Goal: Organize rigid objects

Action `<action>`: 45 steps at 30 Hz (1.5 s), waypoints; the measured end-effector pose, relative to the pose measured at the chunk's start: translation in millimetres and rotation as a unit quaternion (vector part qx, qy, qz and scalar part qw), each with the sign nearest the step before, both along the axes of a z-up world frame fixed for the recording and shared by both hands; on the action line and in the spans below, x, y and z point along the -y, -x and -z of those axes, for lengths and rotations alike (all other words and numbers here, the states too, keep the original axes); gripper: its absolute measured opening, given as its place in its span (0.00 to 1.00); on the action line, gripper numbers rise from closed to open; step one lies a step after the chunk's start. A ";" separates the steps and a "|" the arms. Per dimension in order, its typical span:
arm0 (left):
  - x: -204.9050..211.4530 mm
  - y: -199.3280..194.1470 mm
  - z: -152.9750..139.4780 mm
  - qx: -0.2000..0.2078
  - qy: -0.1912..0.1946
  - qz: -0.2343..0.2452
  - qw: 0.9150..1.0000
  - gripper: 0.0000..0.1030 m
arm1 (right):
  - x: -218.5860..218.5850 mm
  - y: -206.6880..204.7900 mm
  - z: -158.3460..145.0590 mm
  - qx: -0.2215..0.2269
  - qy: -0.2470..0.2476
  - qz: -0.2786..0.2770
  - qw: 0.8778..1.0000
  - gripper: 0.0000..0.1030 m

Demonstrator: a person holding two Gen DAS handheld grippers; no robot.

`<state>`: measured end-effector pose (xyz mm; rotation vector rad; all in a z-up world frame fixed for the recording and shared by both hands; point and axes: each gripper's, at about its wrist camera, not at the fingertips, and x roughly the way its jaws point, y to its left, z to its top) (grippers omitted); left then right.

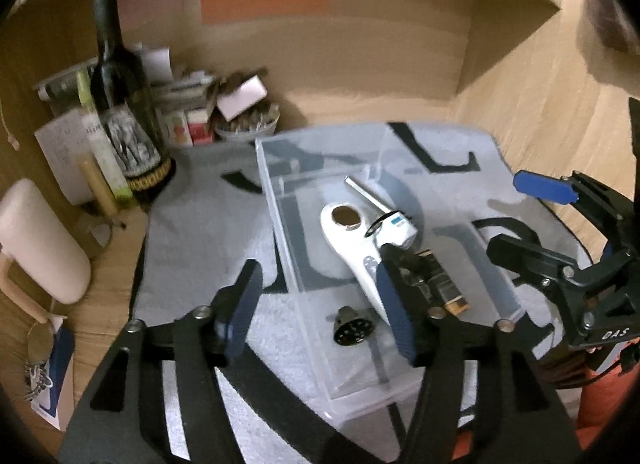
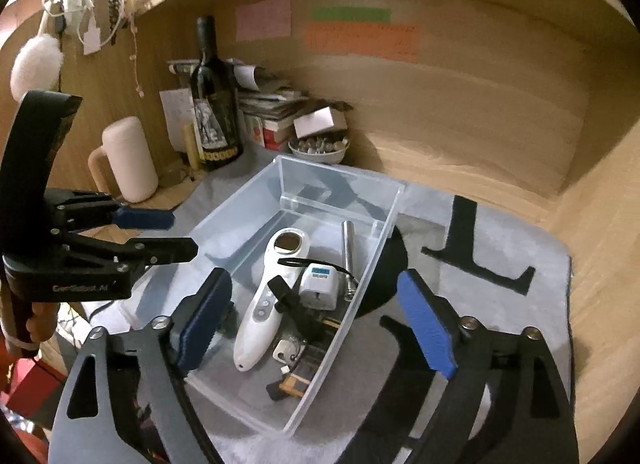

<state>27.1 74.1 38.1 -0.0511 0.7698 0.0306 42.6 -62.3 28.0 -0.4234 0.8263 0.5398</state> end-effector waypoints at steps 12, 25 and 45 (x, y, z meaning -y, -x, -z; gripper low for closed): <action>20.3 43.2 1.7 0.086 0.007 -0.005 0.996 0.96 | 27.1 38.8 -9.4 0.027 -0.029 0.020 0.999 1.00; 24.7 61.5 19.1 0.113 0.028 -0.012 0.993 0.98 | 32.9 58.3 1.7 0.025 -0.042 0.031 0.998 1.00; 19.3 55.3 30.6 0.106 0.030 -0.011 0.994 0.98 | 30.2 55.7 4.1 0.030 -0.038 0.037 0.998 1.00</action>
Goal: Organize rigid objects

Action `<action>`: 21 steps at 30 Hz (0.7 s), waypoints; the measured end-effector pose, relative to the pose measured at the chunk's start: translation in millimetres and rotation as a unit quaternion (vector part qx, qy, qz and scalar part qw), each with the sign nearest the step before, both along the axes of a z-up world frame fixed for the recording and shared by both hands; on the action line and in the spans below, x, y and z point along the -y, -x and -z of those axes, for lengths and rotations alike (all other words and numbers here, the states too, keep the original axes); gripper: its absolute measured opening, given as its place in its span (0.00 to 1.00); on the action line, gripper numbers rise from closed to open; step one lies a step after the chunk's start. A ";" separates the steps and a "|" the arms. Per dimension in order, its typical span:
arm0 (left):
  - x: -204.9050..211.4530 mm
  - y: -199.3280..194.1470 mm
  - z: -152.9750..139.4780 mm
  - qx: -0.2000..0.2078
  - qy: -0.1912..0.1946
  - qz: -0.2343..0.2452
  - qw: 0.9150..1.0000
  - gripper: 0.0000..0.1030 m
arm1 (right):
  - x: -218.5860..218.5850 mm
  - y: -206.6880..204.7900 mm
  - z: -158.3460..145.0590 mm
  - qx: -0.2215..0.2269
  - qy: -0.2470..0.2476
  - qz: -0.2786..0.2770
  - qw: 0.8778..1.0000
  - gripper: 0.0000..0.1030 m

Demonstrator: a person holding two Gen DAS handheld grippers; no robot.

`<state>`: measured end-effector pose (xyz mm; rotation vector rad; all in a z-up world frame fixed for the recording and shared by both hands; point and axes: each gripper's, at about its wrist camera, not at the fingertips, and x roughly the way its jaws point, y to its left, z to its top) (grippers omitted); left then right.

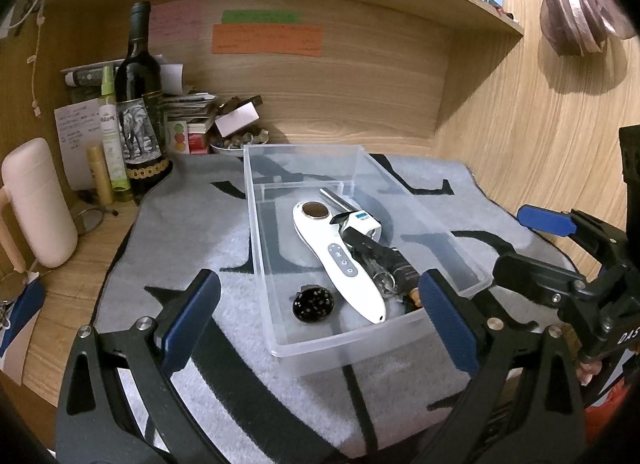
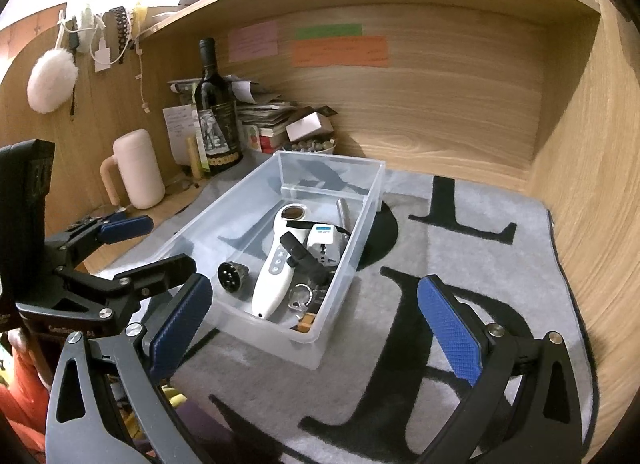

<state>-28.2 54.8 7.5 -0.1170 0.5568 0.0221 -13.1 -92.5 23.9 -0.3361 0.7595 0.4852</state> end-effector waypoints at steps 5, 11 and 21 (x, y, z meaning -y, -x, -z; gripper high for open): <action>0.8 -0.4 -0.3 0.000 0.000 0.000 1.000 0.98 | 0.7 -0.7 -0.3 0.000 -0.001 0.001 1.000 1.00; 2.0 -1.0 -0.4 0.000 0.000 0.000 1.000 0.98 | 0.3 -0.8 -0.3 0.000 0.000 0.001 1.000 1.00; 4.1 -3.7 0.0 -0.003 0.004 0.002 1.000 0.98 | 1.2 -0.7 -0.8 -0.002 -0.002 0.002 1.000 1.00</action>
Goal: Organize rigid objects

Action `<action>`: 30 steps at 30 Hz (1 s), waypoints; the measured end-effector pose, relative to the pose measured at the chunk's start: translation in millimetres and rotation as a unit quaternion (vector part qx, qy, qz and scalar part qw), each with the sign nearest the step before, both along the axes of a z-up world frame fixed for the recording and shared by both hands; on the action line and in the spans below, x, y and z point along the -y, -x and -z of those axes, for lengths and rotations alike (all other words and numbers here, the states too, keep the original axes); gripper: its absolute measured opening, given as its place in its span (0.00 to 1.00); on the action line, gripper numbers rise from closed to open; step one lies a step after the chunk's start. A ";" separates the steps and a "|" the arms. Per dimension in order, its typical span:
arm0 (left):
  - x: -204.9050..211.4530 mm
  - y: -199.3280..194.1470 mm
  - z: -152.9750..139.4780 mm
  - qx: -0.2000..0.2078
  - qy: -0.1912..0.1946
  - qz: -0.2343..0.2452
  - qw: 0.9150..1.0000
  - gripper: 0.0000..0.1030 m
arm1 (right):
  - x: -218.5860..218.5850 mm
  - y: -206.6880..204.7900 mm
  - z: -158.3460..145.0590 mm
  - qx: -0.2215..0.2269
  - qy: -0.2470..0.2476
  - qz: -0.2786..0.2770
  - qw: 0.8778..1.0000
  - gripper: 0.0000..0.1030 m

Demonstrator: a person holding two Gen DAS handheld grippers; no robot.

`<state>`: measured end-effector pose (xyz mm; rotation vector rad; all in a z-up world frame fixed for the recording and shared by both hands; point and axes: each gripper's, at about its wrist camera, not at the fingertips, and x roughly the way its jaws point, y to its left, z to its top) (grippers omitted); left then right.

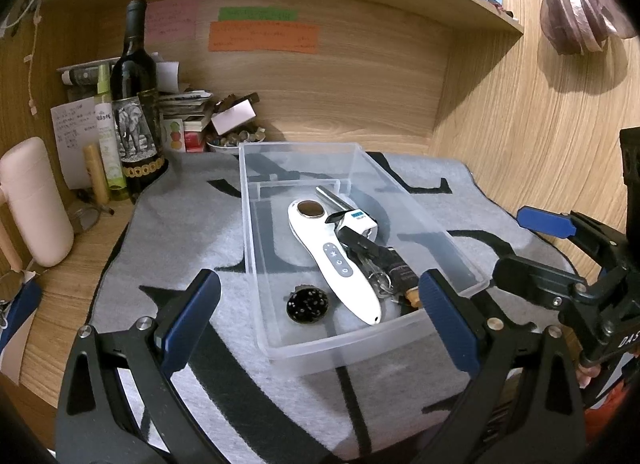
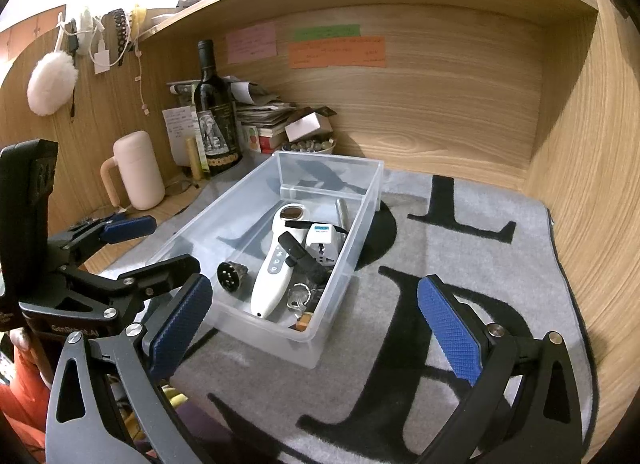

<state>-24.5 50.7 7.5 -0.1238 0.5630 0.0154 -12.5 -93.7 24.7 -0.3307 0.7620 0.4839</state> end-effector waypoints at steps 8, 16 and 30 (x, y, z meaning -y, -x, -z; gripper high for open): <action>3.3 0.6 -0.4 0.001 -0.004 0.004 1.000 0.98 | 0.0 2.0 0.0 0.001 -0.002 0.000 1.000 1.00; 3.5 0.7 0.0 0.000 -0.004 0.004 1.000 0.98 | 0.0 2.1 0.4 0.000 -0.003 0.000 1.000 1.00; 4.6 0.8 -0.7 0.010 -0.005 0.006 1.000 0.98 | -1.3 1.5 0.7 0.000 -0.001 0.004 1.000 1.00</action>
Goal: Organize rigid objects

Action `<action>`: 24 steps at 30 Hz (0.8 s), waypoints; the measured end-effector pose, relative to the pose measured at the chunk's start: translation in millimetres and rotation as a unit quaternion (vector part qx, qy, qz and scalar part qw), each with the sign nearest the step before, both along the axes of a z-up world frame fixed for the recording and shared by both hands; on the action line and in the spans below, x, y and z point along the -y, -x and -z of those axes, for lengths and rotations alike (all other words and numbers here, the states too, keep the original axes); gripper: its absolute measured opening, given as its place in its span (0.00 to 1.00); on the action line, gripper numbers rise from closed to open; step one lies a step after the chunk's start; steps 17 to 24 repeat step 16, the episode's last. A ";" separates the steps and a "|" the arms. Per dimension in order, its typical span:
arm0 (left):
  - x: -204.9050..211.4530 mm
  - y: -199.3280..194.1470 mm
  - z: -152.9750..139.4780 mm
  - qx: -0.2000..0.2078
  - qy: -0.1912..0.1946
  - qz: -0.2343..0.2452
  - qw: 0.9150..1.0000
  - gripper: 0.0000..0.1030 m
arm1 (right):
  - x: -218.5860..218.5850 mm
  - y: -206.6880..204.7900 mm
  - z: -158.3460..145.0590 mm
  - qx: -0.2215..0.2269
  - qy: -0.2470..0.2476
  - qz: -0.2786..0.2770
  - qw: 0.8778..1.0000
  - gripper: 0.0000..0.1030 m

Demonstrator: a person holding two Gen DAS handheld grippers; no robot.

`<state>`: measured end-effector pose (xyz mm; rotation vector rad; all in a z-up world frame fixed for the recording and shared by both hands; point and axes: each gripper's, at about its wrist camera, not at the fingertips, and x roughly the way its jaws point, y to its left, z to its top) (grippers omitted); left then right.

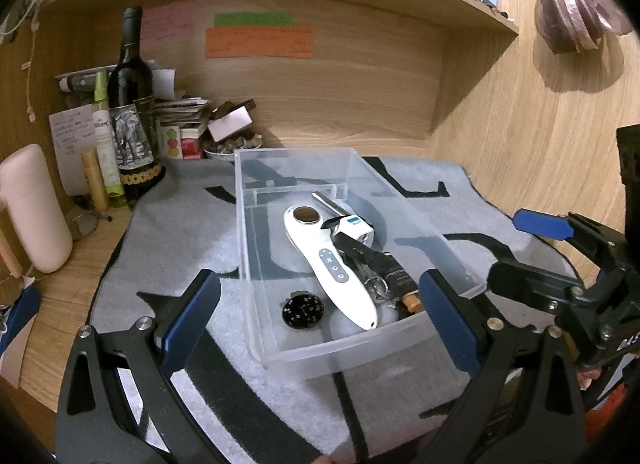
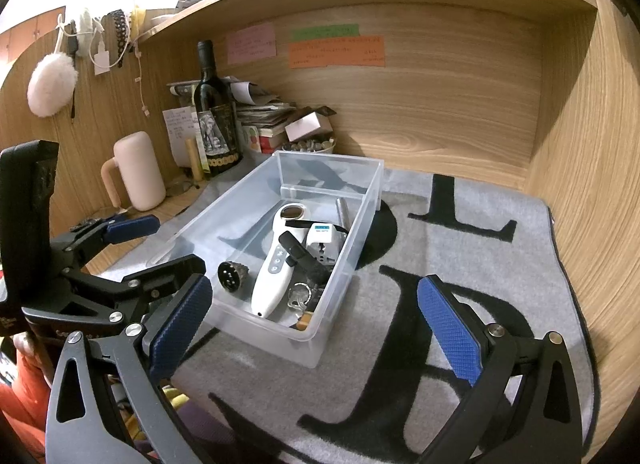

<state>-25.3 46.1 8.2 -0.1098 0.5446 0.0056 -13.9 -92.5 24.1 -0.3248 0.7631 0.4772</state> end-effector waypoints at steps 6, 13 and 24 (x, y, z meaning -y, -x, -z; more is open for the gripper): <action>3.5 -2.1 0.6 -0.006 -0.003 0.010 1.000 0.98 | 1.5 -1.8 0.9 -0.003 -0.002 0.000 1.000 1.00; 0.7 -4.1 2.3 -0.011 0.008 0.012 1.000 0.98 | 2.9 -1.8 1.6 -0.004 -0.002 0.000 1.000 1.00; 0.4 -4.4 3.2 -0.014 0.009 0.013 1.000 0.98 | 3.1 -2.0 2.4 -0.005 -0.003 0.000 1.000 1.00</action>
